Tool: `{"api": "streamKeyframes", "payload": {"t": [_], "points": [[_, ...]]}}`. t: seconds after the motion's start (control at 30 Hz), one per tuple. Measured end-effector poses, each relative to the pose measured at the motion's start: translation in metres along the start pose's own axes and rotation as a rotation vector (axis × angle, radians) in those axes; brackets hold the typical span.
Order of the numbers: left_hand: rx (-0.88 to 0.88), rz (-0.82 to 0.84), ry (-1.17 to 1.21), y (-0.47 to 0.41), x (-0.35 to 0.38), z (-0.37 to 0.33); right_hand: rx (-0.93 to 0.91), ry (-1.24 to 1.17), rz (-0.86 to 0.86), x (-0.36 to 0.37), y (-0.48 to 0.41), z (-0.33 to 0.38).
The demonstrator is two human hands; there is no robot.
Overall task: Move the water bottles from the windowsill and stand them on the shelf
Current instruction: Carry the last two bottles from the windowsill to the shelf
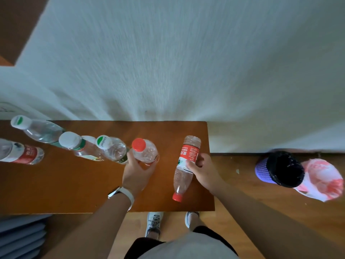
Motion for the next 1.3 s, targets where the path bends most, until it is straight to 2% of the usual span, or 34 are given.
{"api": "streamKeyframes", "payload": {"t": [0.07,0.13,0.2,0.23,0.37,0.5,0.6,0.7,0.87,0.93,1.07,1.3], "points": [[-0.003,0.014,0.012,0.000,0.001,0.002,-0.088,0.293,-0.088,-0.015,0.001,0.008],[0.003,0.025,0.024,0.003,0.001,0.002,-0.412,0.645,-0.122,-0.019,0.003,0.031],[-0.003,0.033,0.042,0.005,0.001,0.002,-0.781,0.911,0.040,-0.002,0.010,0.049],[-0.015,0.037,0.052,0.005,0.001,0.004,-0.881,1.032,0.138,0.007,0.012,0.053],[-0.055,0.022,0.075,0.002,0.001,0.007,-1.050,1.327,0.342,0.038,-0.003,0.057],[-0.004,-0.031,-0.007,0.001,-0.001,-0.002,-1.125,1.466,0.382,0.049,-0.012,0.054],[0.017,-0.042,-0.026,0.001,0.000,-0.007,-1.133,1.437,0.362,0.045,-0.012,0.051],[0.025,-0.038,-0.028,0.001,-0.001,-0.007,-1.096,1.315,0.245,0.025,-0.011,0.054],[0.039,0.005,-0.005,0.001,0.001,-0.007,-0.901,0.919,-0.035,-0.017,-0.008,0.064],[0.024,0.026,0.034,0.002,0.001,-0.006,-0.762,0.719,-0.103,-0.023,-0.012,0.063],[-0.041,0.070,0.142,0.002,0.007,-0.003,-0.588,0.390,-0.163,-0.018,-0.015,0.063],[-0.140,-0.077,0.214,0.002,0.006,-0.002,-0.539,0.196,-0.207,0.005,-0.019,0.064]]}}
Point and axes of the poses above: each hand's wrist, its own y-axis away from the middle knuckle, its own x-axis out of the palm, z = x × y, the point moved 8 cm from there along -y, towards the middle knuckle, and after that the axes turned 8 degrees about -x, right-handed, at the moved point
